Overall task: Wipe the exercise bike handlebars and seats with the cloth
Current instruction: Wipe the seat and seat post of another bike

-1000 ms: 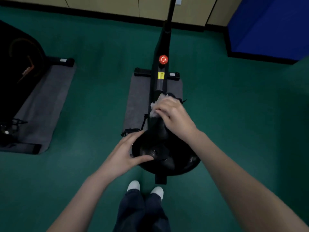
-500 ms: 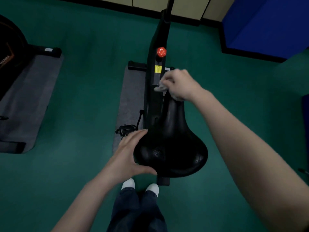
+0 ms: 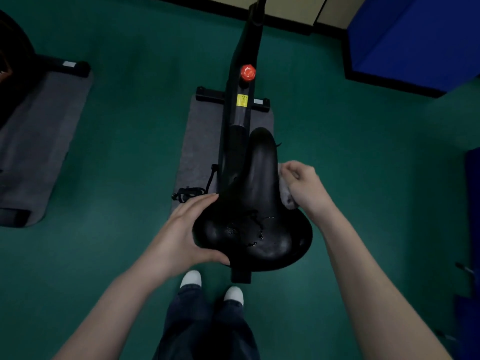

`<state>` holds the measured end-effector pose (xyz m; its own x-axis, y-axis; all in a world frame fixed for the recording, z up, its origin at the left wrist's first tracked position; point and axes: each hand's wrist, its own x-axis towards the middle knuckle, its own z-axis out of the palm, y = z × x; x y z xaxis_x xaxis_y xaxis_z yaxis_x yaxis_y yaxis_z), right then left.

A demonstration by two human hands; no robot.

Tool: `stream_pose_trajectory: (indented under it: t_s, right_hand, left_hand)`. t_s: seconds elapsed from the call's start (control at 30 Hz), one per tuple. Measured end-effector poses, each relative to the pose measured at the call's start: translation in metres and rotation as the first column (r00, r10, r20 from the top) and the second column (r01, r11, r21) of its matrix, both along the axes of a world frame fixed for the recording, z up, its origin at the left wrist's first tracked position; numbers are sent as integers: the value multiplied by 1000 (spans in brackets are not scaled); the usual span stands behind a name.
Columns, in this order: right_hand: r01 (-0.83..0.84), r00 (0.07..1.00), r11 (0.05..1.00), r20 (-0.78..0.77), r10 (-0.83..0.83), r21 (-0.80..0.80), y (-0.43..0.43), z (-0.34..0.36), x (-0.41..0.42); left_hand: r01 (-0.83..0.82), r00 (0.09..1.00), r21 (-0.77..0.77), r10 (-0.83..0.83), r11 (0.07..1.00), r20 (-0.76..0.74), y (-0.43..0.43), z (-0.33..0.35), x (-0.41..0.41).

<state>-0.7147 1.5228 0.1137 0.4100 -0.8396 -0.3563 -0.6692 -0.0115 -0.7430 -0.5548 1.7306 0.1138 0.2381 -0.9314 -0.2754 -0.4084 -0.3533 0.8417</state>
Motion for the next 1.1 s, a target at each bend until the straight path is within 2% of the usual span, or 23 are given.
stream_pose_trajectory:
  t_s: [0.1, 0.2, 0.27, 0.33, 0.43, 0.47, 0.5, 0.53, 0.6, 0.67, 0.73, 0.8, 0.87, 0.93, 0.97, 1.0, 1.1]
  right_hand:
    - [-157, 986, 987, -68, 153, -47, 4, 9, -25]
    - [-147, 988, 989, 39, 146, -2, 12, 6, -54]
    - [-41, 976, 995, 216, 19, 95, 23, -2, -72]
    - [128, 919, 972, 343, -192, 198, 42, -13, -87]
    - [405, 718, 831, 430, -547, 381, 82, -29, -90]
    - [487, 651, 781, 434, -623, 392, 95, -32, -87]
    - [565, 613, 753, 440, -656, 337, 105, -32, -84]
    - [625, 615, 751, 459, -641, 213, 114, -30, -79]
    - [620, 706, 775, 515, -487, -117, 125, -21, -69]
    - [446, 838, 792, 506, -206, -417, 132, -14, -62]
    - [210, 931, 754, 362, 40, -623, 133, -11, -61]
    - [113, 961, 736, 261, 89, -668, 124, -12, -66]
    - [269, 936, 779, 346, -72, -567, 120, -12, -68]
    - [451, 872, 747, 420, -252, -489, 133, -10, -58]
    - [469, 869, 716, 416, -268, -518, 144, -11, -48]
    - [435, 890, 690, 394, -230, -579, 156, -11, -39]
    - [197, 965, 648, 261, 3, -736, 172, -7, -20]
  left_hand:
    - [-11, 1000, -10, 11, 1000, -24, 0, 0, 0]
    - [-40, 997, -31, 38, 999, -64, 0, 0, 0]
    - [-62, 995, -50, 58, 997, -78, 0, -2, -1]
    - [-75, 994, -76, 68, 994, -87, 1, -4, -3]
    - [-96, 992, -89, 87, 991, -96, 3, -8, -3]
    - [-105, 990, -83, 96, 991, -106, 4, -8, -3]
    - [-110, 988, -78, 101, 991, -113, 4, -10, -3]
    - [-109, 988, -76, 100, 991, -115, 4, -11, -3]
    - [-109, 988, -68, 101, 992, -114, 5, -12, -3]
    - [-107, 988, -82, 96, 991, -124, 4, -13, -3]
    - [-109, 986, -94, 96, 990, -135, 4, -13, -4]
    - [-113, 986, -100, 99, 989, -137, 5, -14, -5]
    - [-124, 984, -99, 110, 987, -144, 5, -15, -6]
    - [-129, 982, -95, 114, 987, -154, 6, -15, -5]
    - [-134, 980, -89, 119, 987, -157, 7, -15, -5]
    - [-140, 979, -81, 126, 987, -159, 8, -16, -5]
    - [-161, 975, -64, 149, 985, -167, 10, -16, -7]
